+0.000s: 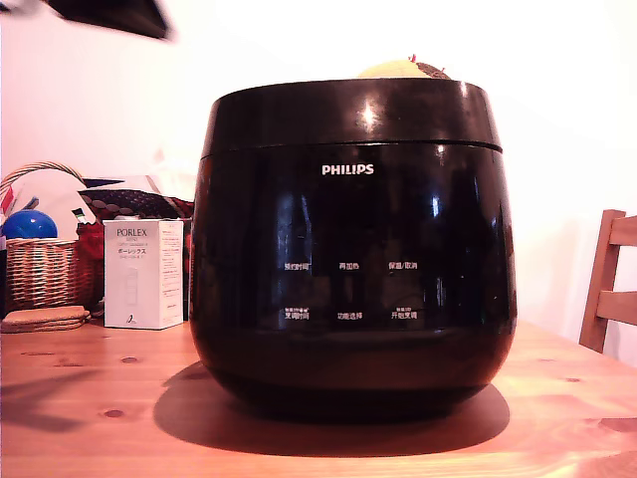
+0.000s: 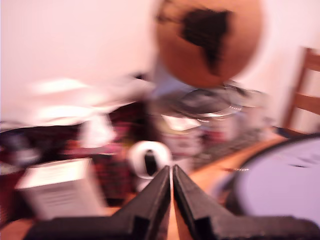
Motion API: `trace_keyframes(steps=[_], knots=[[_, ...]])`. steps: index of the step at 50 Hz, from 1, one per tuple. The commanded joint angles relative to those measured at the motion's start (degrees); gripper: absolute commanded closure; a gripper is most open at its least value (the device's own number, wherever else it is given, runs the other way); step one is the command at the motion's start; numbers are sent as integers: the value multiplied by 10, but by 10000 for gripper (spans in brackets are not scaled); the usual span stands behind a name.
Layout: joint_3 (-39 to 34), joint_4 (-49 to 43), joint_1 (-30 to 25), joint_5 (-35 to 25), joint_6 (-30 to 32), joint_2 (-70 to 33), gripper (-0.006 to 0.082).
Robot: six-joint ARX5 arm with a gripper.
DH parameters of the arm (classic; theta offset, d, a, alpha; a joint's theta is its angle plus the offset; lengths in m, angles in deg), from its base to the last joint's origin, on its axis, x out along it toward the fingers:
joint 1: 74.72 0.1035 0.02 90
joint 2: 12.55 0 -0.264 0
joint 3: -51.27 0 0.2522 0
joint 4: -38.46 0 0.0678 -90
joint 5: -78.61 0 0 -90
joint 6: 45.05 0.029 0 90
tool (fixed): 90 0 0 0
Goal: Close the rice cooker by pressing the lid down with medium force
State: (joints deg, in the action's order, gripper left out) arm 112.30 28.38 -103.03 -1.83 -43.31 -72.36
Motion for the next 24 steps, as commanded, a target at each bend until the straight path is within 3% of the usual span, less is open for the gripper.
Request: trace_keyframes(steps=[1, 13, 24], knots=[[-1, -12, 20, 2, 3, 9, 786], [-1, -55, 85, 1, 3, 48, 786], [-1, -67, 106, 1, 3, 59, 786]])
